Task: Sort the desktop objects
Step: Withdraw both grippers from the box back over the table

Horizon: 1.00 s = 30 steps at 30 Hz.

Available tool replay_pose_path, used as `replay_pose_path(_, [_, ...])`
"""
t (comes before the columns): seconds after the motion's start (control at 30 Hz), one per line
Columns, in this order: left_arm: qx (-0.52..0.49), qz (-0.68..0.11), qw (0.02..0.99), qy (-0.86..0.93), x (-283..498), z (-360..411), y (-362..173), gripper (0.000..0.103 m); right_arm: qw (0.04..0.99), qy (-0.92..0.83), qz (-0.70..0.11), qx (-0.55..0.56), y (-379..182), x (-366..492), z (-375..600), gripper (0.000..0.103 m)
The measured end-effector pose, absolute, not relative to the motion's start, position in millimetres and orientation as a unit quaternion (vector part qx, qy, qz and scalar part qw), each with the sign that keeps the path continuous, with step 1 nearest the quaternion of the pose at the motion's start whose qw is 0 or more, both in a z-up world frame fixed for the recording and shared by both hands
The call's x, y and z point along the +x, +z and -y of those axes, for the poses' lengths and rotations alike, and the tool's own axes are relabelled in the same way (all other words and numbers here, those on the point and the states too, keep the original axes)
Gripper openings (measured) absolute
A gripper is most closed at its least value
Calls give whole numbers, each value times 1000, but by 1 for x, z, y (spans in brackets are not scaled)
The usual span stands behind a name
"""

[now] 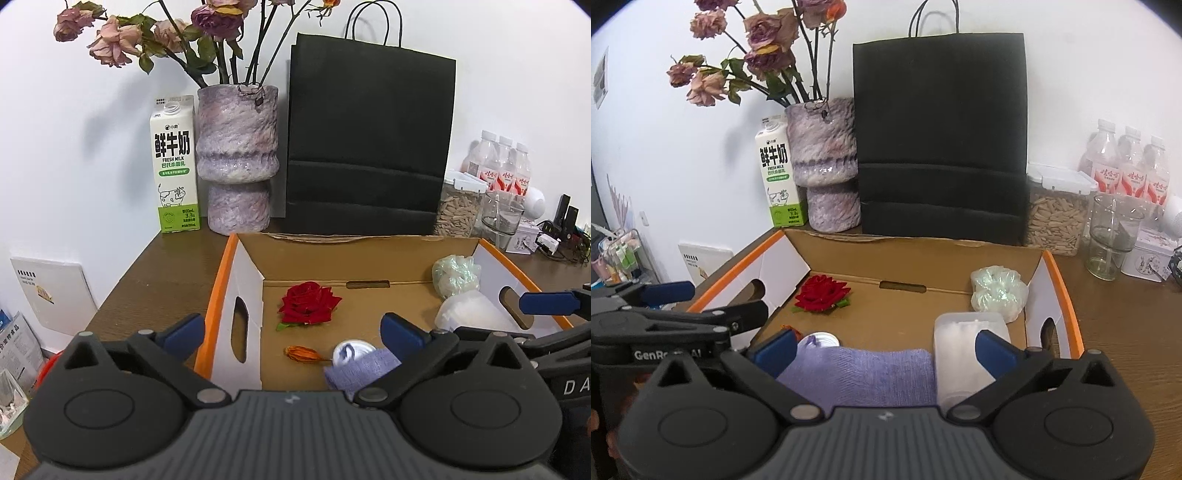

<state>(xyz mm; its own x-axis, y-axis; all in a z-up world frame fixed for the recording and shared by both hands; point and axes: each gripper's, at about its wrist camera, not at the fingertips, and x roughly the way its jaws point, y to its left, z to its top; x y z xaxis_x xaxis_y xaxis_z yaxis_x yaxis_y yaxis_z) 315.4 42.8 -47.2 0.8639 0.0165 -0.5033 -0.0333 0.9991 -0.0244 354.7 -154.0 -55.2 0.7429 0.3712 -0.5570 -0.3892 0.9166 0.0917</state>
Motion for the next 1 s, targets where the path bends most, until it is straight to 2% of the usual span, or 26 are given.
replay_pose_path(0.43, [-14, -249, 968, 16, 305, -41, -43, 103, 938, 198, -285, -19, -49, 348, 156, 103])
replay_pose_path(1.0, [-6, -228, 973, 24, 246, -26, -29, 103, 948, 187, -255, -32, -32, 296, 174, 103])
